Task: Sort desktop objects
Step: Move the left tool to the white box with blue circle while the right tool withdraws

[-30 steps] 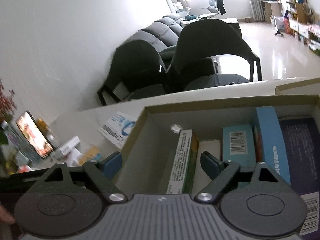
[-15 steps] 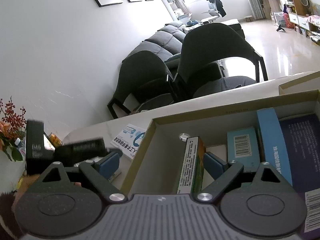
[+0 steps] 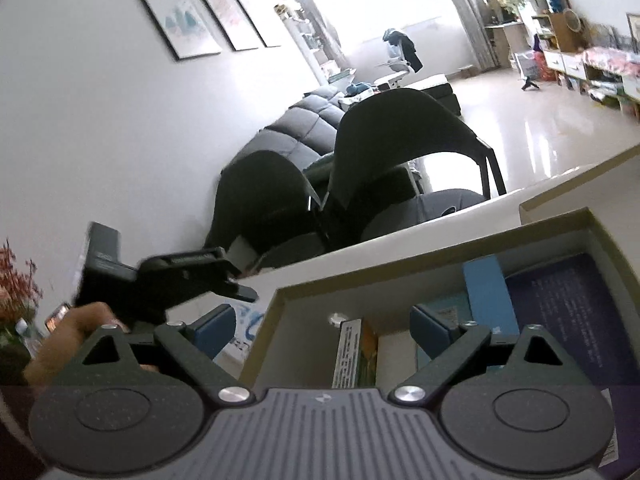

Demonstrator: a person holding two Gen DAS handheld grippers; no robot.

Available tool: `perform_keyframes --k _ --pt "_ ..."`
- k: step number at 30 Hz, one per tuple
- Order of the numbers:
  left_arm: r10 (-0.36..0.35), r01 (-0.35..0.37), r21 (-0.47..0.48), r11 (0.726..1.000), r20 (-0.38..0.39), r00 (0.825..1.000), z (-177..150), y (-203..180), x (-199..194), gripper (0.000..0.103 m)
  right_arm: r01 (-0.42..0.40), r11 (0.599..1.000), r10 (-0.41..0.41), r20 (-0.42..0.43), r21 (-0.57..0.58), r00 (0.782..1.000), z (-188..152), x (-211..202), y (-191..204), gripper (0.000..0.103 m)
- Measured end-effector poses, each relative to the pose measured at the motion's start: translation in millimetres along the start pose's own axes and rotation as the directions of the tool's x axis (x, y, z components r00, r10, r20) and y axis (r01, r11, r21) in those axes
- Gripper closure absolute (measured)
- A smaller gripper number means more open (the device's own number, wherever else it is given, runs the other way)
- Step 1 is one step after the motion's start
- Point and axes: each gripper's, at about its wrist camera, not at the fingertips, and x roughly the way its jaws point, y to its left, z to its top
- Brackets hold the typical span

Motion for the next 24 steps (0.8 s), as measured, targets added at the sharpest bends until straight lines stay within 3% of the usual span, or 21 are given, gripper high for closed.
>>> perform_keyframes --k 9,13,17,24 --pt "0.14 -0.138 -0.045 0.989 0.046 0.989 5 -19 17 0.0 -0.021 1.0 0.021 -0.008 0.005 1.0 -2 -2 -1 0.008" --pt "0.212 -0.213 0.007 0.977 0.068 0.975 5 -32 23 0.0 -0.029 1.0 0.029 -0.008 0.01 1.0 -2 -4 -2 0.008" --pt "0.286 -0.286 -0.002 0.958 0.061 0.956 3 -37 31 0.002 -0.028 0.999 0.028 -0.007 0.019 1.0 -1 -4 -2 0.008" --pt "0.31 -0.309 -0.016 0.951 0.02 0.951 3 -34 43 0.005 -0.029 0.999 0.03 -0.009 0.025 1.0 -1 -2 -1 0.008"
